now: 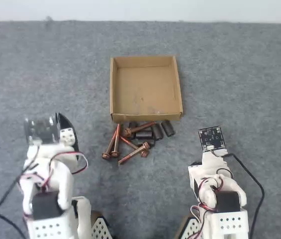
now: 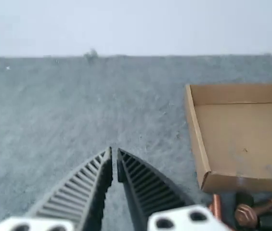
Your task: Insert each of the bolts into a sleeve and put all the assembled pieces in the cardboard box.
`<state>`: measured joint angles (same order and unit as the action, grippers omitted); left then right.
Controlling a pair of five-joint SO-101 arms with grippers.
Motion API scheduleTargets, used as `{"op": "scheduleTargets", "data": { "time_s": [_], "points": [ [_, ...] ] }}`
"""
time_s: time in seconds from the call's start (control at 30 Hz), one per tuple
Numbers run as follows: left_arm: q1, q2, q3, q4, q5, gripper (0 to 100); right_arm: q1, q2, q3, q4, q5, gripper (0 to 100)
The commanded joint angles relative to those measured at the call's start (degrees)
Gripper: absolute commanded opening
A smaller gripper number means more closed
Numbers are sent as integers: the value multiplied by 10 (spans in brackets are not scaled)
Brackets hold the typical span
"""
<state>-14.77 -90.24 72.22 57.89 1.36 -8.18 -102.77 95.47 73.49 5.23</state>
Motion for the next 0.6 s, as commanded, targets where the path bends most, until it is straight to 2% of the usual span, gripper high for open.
{"op": "scheduleTargets", "data": {
  "time_s": [0.0,0.27,0.43,0.57],
  "points": [
    [4,142,-95,-1,28,23,7,-11,-6,-7,4,8],
    [4,392,-193,-1,74,23,7,-11,-1,-10,5,8],
    [6,512,-202,-29,84,23,8,-11,-3,-10,6,8],
    [4,581,-190,-57,116,23,47,-11,-5,-11,6,9]
  ]
}}
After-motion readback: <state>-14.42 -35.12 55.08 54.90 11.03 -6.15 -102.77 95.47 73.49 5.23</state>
